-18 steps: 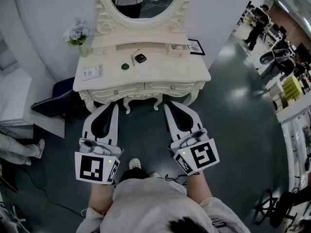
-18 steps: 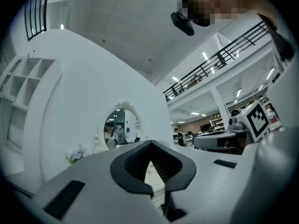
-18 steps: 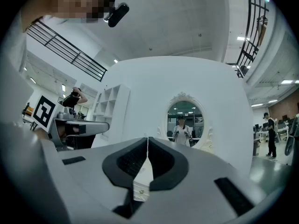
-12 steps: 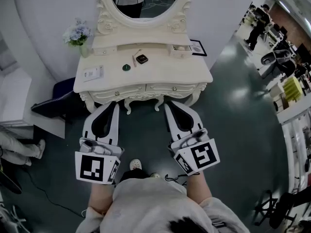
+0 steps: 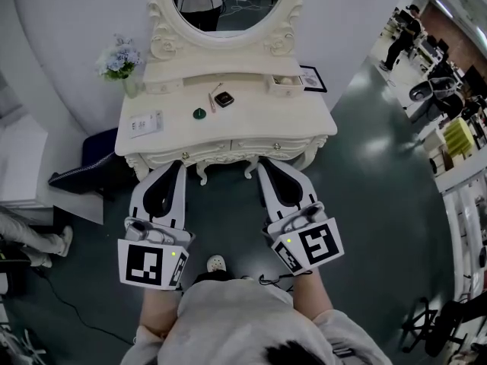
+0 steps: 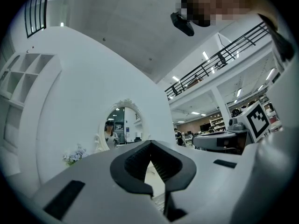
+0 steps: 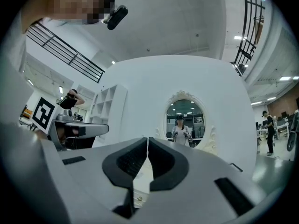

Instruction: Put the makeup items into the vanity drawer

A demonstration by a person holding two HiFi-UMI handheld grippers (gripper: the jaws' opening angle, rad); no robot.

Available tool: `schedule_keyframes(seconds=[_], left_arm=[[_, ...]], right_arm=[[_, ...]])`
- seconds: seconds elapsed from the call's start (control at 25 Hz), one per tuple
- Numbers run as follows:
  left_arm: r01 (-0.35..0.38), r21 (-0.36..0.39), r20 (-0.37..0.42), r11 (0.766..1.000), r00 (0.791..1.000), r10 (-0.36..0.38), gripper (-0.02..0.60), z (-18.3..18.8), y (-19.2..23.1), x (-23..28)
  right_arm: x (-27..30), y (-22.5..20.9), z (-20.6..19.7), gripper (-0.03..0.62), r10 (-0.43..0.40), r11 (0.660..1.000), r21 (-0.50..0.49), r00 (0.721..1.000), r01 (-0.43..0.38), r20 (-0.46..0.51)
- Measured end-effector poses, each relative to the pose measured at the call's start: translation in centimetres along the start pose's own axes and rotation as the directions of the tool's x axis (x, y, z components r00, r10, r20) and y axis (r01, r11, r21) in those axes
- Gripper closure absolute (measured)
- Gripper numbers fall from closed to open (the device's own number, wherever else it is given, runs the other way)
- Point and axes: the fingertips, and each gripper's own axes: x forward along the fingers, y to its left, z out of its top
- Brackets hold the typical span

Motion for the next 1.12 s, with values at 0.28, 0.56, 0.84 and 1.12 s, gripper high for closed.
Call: schedule_keyframes(seconds=[0.28,0.56,0.84,1.12], left_arm=[[0.024,0.004,0.018,1.000,1.000,-0.024,0.568,-0.3,2.0,1.4],[0.072,-0.007,0.024,0.997,0.997,-0.072,0.568,-1.1,3.2,2.5],[0.080,-0.038,0.019,0.996,0.997,-0.079,0.568,-2.4,4.2,3.9],[0.062,-0.035,0.007,0.997,0.998,-0.062,0.568,-3.5,5.7,6.7]], right_arm=[[2.0,0.0,-0.5,0.571,-0.006,1.000,0.016,1.000,0.006,0.002],[2.9,0.2,-0.9,0.570,-0.045,0.999,0.014,0.999,0.045,0.004],[3.9,-0.5,-1.8,0.569,-0.069,0.997,0.019,0.997,0.069,-0.016],[6.9,-2.6,-2.9,0.571,-0.053,0.998,0.028,0.998,0.054,-0.021]])
